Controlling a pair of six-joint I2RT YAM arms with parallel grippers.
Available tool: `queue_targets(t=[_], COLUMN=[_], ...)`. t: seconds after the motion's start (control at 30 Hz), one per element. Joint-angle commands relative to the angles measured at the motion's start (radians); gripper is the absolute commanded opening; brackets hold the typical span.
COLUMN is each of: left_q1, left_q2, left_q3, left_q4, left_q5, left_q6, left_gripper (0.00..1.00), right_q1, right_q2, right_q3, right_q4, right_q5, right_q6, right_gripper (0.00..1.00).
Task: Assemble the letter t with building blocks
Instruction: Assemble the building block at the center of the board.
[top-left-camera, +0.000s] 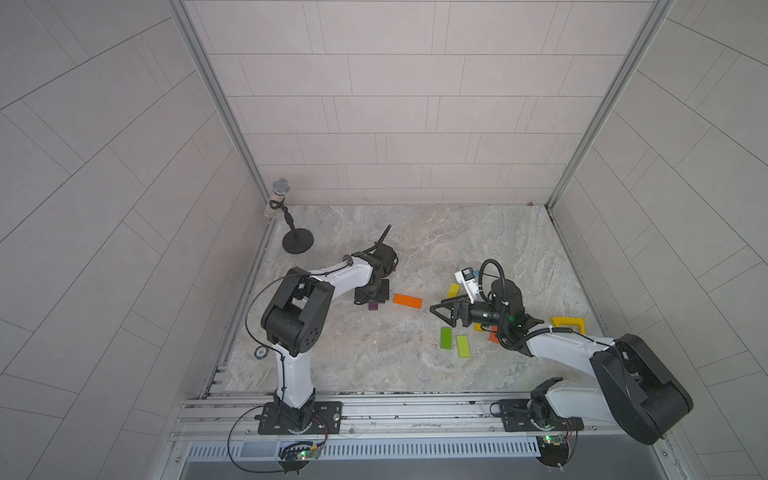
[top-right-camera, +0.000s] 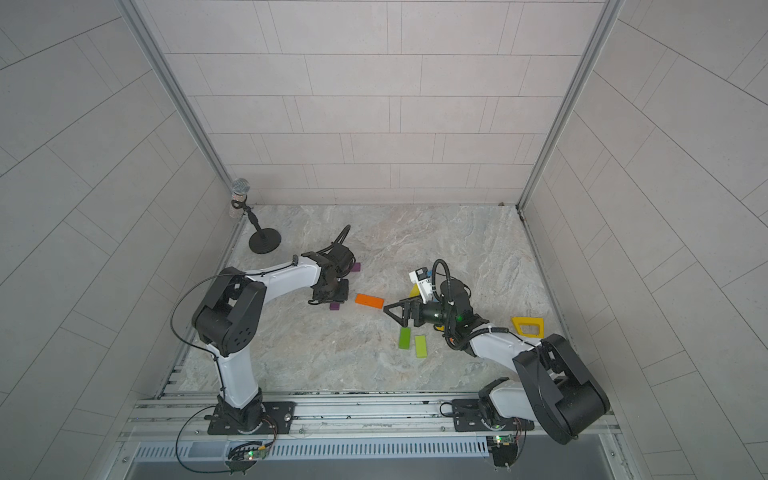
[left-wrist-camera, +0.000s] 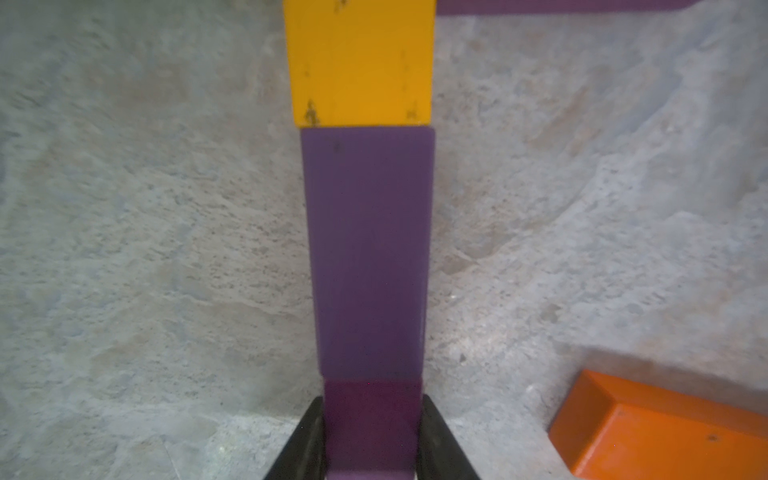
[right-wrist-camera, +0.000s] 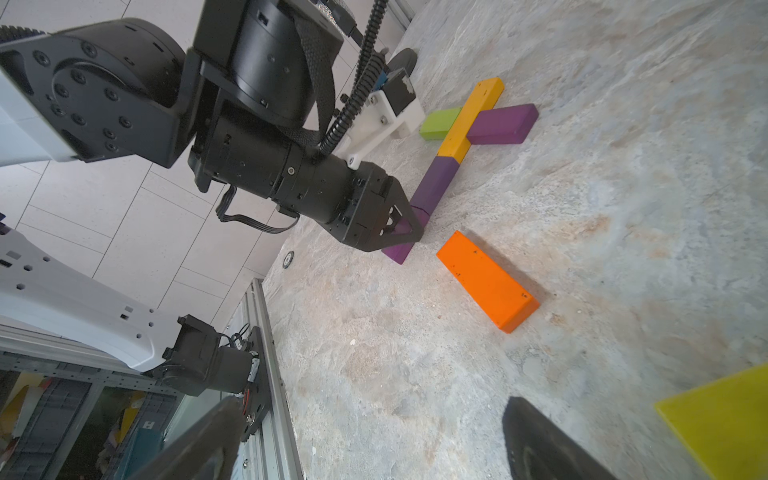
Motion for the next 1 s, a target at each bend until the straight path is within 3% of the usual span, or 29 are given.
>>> queue_targets(t=[0.0, 0.97], left_q1=[-0.002, 0.008], left_q2=[0.027, 0.018], left_q3=[0.014, -0.002], left_q4=[-0.023, -0.024], left_q5=[-0.040, -0.047], left_q6=[0.003, 0.011], left_gripper=[0.37, 0.42], right_q1=[-0.002, -0.001], right_q2=[-0.001, 0.009], right_q3=[0.000, 0.002], right_q4=[0.032, 0.039], right_q5=[-0.015, -0.021], right_q6=[0.000, 0.004], right_gripper=[1.00, 1.00])
